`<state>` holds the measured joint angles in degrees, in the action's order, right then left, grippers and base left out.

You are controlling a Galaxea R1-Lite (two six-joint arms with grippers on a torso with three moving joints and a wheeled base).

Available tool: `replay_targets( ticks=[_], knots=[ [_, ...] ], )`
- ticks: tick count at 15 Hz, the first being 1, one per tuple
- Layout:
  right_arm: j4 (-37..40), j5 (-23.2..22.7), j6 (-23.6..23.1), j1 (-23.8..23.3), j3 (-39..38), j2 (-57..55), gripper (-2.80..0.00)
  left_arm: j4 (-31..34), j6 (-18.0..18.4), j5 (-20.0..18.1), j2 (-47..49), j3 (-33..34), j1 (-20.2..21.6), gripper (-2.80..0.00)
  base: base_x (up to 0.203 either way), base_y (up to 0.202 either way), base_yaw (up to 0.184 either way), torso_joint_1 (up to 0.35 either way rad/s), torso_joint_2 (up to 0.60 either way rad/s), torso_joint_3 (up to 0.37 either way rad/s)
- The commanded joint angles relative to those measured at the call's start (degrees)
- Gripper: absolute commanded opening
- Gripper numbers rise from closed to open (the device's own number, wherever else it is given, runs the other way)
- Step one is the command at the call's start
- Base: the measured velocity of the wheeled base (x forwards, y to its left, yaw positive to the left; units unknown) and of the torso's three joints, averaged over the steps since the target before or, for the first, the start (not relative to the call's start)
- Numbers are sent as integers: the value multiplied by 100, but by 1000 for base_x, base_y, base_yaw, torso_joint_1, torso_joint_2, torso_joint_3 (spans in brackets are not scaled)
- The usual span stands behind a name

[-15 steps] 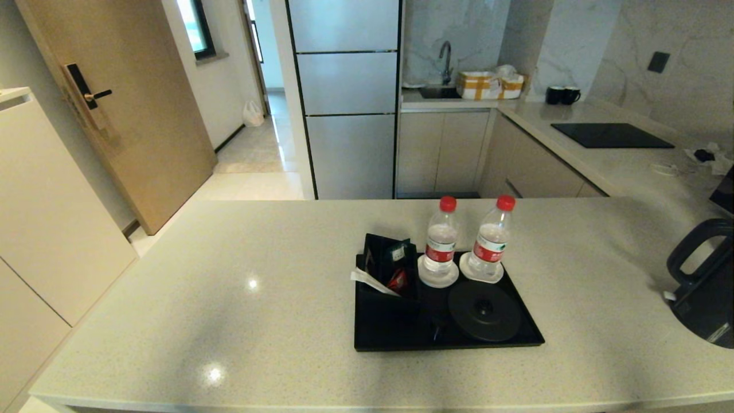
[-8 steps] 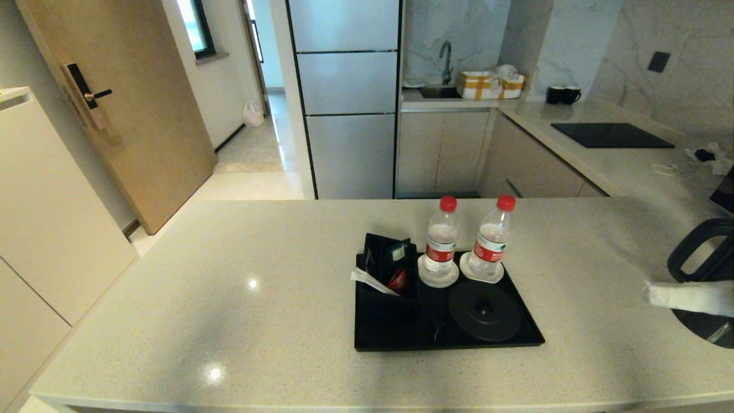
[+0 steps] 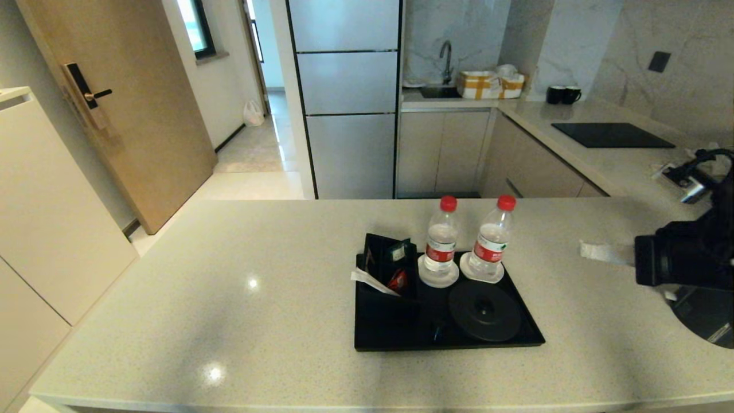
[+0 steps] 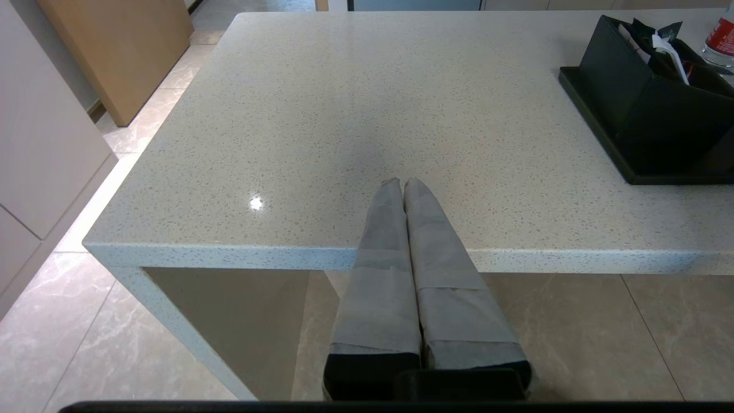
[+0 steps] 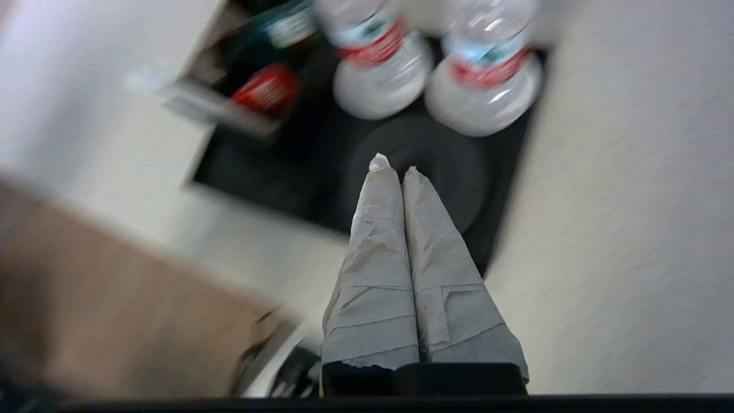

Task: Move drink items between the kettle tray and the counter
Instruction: Pick up the bottled water

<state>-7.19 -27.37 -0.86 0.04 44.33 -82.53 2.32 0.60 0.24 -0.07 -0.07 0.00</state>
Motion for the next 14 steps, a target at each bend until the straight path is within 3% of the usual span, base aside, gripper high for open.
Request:
replay_targets(
  ticks=[1, 5, 8, 14],
  knots=[
    [-820, 291, 44, 188, -266, -509, -280, 5, 2, 2, 7, -1, 0, -280, 0, 0, 0, 0, 0, 0],
    [-2444, 682, 250, 352, -674, -1392, -280, 2, 2, 2, 7, 7, 0, -280, 0, 0, 0, 0, 0, 0],
    [-3529, 696, 238, 516, -991, -1746, -280, 3, 2, 2, 7, 7, 0, -280, 0, 0, 0, 0, 0, 0],
    [-3886, 662, 238, 870, -994, -2036, -280, -4, 2, 2, 7, -1, 0, -280, 0, 0, 0, 0, 0, 0]
  ],
)
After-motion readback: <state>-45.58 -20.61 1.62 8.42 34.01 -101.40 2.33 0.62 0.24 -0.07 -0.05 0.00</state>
